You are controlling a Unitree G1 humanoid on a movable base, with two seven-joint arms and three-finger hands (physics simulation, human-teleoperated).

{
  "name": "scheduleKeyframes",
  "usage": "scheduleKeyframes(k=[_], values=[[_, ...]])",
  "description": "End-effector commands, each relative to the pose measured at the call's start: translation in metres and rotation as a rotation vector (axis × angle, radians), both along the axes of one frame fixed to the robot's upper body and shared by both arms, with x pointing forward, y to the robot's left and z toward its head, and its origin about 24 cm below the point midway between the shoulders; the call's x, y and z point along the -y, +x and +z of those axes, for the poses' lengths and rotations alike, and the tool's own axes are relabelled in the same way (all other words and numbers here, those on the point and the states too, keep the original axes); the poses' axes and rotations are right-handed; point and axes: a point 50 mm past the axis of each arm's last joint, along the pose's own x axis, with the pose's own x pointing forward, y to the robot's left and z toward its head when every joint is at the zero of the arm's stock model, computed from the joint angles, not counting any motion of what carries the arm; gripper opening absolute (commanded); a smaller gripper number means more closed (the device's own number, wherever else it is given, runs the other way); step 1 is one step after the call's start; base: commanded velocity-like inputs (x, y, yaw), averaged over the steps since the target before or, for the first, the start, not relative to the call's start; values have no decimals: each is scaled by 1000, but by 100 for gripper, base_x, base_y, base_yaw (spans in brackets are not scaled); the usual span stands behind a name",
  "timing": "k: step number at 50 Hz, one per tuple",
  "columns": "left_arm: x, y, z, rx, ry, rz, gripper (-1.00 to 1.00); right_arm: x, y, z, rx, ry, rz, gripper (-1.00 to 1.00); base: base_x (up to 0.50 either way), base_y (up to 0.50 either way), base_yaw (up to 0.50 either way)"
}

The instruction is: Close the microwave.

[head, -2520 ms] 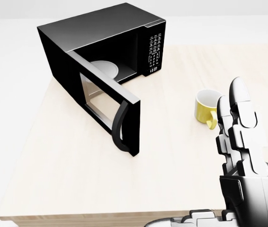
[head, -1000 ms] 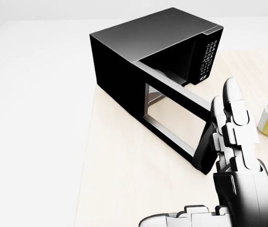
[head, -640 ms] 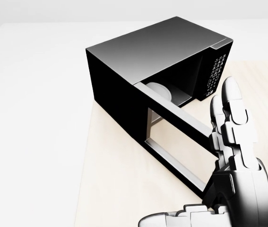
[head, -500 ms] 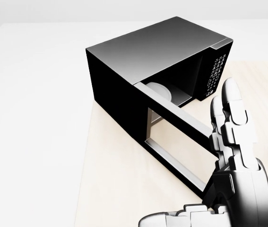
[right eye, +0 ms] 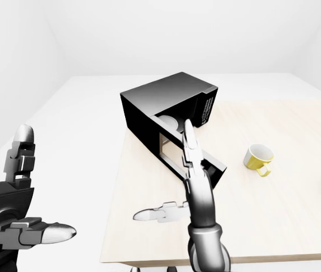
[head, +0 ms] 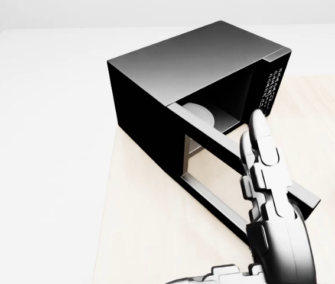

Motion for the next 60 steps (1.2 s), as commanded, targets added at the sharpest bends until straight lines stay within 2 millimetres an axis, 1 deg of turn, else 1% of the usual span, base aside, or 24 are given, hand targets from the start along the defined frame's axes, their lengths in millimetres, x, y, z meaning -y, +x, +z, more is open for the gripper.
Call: scheduleKeyframes(k=[1, 8, 17, 24, 28, 38, 45, 55, 60], values=[[0, 0, 1, 4, -1, -1, 100, -17, 1, -15, -62, -22, 61, 100, 0, 0, 0], [1, 0, 0, -3, 4, -4, 100, -24, 2, -25, -102, -46, 87, 100, 0, 0, 0], [1, 0, 0, -1, 6, -3, 100, -28, 8, -37, -151, -64, 96, 100, 0, 0, 0], [1, 0, -1, -4, 6, -2, 100, -30, 15, -52, -210, -75, 96, 100, 0, 0, 0], [1, 0, 0, 0, 8, 1, 100, -31, 22, -64, -262, -80, 95, 100, 0, 0, 0], [1, 0, -1, -1, 9, 1, 100, -31, 30, -78, -313, -84, 79, 100, 0, 0, 0], [1, 0, -1, -2, 9, 1, 100, -30, 33, -83, -322, -80, 74, 100, 0, 0, 0], [1, 0, -1, -3, 13, 0, 100, -31, 33, -81, -321, -74, 74, 100, 0, 0, 0], [2, -1, -2, -11, 15, -2, 100, -28, 37, -79, -319, -77, 61, 100, 0, 0, 0]])
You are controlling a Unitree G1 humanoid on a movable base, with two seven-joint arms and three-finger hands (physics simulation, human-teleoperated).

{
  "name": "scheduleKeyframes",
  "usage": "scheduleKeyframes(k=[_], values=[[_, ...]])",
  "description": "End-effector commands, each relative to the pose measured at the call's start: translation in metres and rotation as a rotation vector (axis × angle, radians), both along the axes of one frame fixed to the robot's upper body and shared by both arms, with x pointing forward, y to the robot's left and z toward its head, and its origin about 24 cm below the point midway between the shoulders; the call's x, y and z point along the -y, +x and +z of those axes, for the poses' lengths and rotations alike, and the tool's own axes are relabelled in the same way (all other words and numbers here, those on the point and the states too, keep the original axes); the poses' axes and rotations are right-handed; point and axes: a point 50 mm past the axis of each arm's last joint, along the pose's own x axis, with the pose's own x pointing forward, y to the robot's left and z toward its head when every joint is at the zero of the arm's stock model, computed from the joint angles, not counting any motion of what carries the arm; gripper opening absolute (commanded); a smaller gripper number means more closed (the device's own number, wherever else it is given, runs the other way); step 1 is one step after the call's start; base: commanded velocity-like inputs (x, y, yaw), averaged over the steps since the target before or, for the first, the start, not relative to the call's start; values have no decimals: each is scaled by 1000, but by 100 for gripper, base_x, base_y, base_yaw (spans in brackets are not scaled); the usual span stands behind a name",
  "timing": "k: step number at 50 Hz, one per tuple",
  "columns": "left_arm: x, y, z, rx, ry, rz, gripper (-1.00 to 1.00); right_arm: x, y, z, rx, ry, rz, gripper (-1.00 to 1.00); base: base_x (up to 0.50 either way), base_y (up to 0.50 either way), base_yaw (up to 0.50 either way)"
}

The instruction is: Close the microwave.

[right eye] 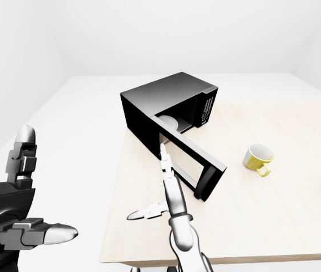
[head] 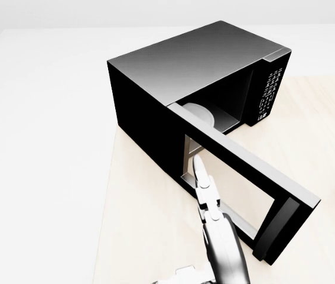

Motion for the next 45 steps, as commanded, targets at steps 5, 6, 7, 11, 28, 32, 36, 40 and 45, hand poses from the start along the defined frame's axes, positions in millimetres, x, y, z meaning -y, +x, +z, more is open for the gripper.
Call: scheduleKeyframes(k=[5, 6, 7, 11, 28, 32, 36, 40, 45], values=[[2, -1, -2, -12, 7, -4, 100, 5, 11, 7, 27, -7, -25, 100, 0, 0, 0], [1, 0, -2, -10, 6, -4, 100, 5, 12, 6, 24, -7, -27, 100, 0, 0, 0], [1, 0, -1, -9, 6, -4, 100, 5, 13, 6, 22, -7, -28, 100, 0, 0, 0], [0, 0, -1, -6, 3, -1, 100, 6, 17, 5, 23, -15, -33, 100, 0, 0, 0], [0, 0, -1, -6, 0, -2, 100, 10, 54, 18, 64, -5, -29, 100, 0, 0, 0], [0, 0, -1, -10, 1, -3, 100, 11, 63, 13, 35, -10, -28, 100, 0, 0, 0], [0, -1, -2, -14, 1, -5, 100, 13, 70, 11, 22, -13, -30, 100, 0, 0, 0], [0, -1, -2, -15, -1, -5, 100, 13, 80, 9, 5, -13, -29, 100, 0, 0, 0], [-1, -1, -2, -22, -5, -6, 100, 14, 98, 0, -41, -5, -28, 100, 0, 0, 0]])
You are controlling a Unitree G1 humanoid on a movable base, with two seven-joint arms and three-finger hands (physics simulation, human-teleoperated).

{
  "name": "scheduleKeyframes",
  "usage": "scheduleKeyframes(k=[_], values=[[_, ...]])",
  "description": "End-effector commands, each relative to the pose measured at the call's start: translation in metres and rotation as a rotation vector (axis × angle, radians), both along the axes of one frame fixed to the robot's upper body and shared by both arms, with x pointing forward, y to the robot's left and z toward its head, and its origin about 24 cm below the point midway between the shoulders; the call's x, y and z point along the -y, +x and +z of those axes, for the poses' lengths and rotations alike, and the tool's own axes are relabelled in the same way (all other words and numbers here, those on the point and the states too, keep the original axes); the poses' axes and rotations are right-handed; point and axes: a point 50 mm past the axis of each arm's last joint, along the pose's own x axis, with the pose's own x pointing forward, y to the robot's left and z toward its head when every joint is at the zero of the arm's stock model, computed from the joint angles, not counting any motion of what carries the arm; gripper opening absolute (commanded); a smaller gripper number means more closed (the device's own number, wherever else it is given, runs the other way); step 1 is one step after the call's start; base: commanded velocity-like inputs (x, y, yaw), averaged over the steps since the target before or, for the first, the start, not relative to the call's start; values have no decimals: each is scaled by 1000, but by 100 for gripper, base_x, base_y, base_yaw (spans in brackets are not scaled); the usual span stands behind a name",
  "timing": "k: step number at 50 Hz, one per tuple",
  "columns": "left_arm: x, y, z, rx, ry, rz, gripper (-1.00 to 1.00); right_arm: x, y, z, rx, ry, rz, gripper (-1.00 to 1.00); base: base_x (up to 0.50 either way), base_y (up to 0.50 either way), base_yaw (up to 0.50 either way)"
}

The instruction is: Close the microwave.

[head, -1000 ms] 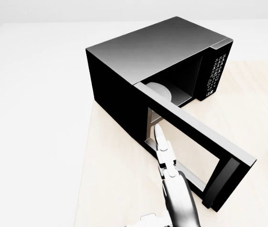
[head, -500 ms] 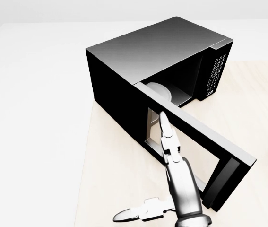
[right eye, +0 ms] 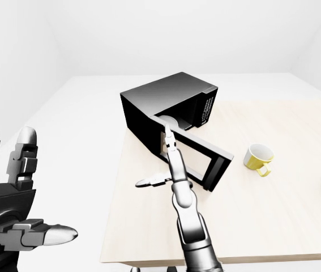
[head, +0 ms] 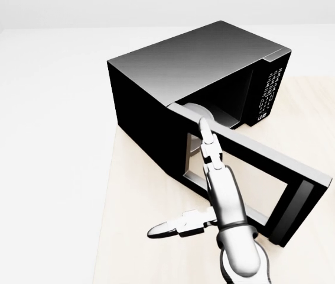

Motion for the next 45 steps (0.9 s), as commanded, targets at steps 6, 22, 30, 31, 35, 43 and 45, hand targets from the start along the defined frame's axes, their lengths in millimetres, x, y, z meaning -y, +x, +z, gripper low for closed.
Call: scheduleKeyframes(k=[6, 22, 30, 31, 35, 43, 45], values=[[-2, 0, 0, -6, -8, 0, 100, 3, 50, -15, -65, 0, -7, 100, 1, 0, 0], [-3, 0, 0, -12, -14, 2, 100, 6, 83, -12, -90, -33, -31, 100, 0, 0, 0], [-3, 0, 0, -11, -11, 3, 100, 9, 97, -16, -153, -60, -54, 100, 0, 0, 0], [-3, 0, 0, -9, -11, 4, 100, 9, 99, -17, -160, -64, -57, 100, 0, 0, 0], [-3, 0, 1, -1, -11, 6, 100, 11, 105, -19, -197, -87, -74, 100, 0, 0, 0], [-4, 0, 1, 1, -11, 9, 100, 13, 114, -14, -212, -126, -89, 100, 0, 0, 0], [-3, 0, 1, -3, -9, 7, 100, 13, 115, -16, -227, -134, -92, 100, 1, 0, 0]])
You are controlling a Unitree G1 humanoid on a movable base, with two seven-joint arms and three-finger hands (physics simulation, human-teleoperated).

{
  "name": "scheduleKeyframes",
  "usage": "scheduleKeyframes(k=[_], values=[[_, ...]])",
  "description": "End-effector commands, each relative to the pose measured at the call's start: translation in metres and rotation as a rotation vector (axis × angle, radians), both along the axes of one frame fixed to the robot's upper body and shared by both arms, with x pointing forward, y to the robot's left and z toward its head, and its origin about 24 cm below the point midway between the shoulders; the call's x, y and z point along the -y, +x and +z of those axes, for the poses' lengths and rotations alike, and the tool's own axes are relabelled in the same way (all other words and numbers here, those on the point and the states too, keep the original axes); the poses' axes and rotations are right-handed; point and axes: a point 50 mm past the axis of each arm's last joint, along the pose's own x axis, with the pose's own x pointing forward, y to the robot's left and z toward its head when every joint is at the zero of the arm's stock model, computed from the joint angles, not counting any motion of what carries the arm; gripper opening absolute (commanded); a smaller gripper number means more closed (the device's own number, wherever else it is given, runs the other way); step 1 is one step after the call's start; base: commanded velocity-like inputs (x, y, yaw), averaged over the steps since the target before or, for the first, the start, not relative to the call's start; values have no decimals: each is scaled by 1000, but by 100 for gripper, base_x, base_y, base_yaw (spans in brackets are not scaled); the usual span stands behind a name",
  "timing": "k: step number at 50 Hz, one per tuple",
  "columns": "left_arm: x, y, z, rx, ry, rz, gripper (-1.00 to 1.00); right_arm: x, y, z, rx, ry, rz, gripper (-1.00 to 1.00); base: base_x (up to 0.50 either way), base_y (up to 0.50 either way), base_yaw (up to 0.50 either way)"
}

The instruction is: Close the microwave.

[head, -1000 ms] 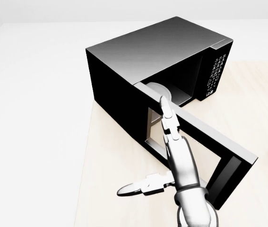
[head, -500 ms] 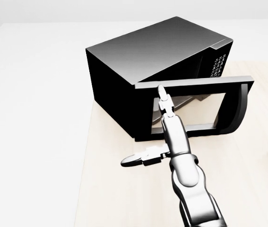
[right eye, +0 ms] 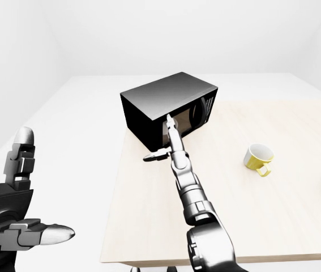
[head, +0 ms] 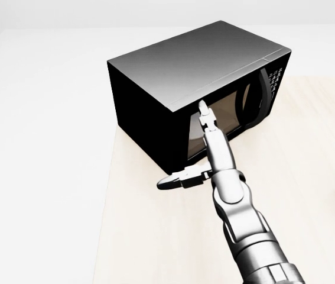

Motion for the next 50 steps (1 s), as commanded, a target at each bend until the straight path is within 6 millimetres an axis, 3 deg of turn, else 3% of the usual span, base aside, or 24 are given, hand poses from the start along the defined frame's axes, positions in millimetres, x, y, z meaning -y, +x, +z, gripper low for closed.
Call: scheduleKeyframes(k=[1, 19, 28, 33, 36, 45, 50], values=[[0, 0, 0, -3, 2, 0, 100, 3, 17, -1, -91, -45, -33, 100, 0, 0, 0], [0, 0, 0, 1, 1, 1, 100, 5, 18, -8, -134, -69, -47, 100, 1, 0, 0], [0, 0, 0, 4, 4, 1, 100, 2, 14, 14, 14, -54, -18, 100, 1, 0, 0], [1, 0, 0, -1, 4, 1, 100, 0, -4, 41, 178, -45, 2, 100, 0, 0, 0], [1, 0, -1, -1, 6, 1, 100, 1, -10, 46, 187, -46, -1, 100, 0, 0, 0], [0, 0, -1, -3, 4, 1, 100, -3, -74, 87, 425, -32, 39, 100, 0, 0, 0], [1, 0, -1, -9, 3, -1, 100, 3, -99, 95, 488, 1, 28, 100, 0, 0, 0]])
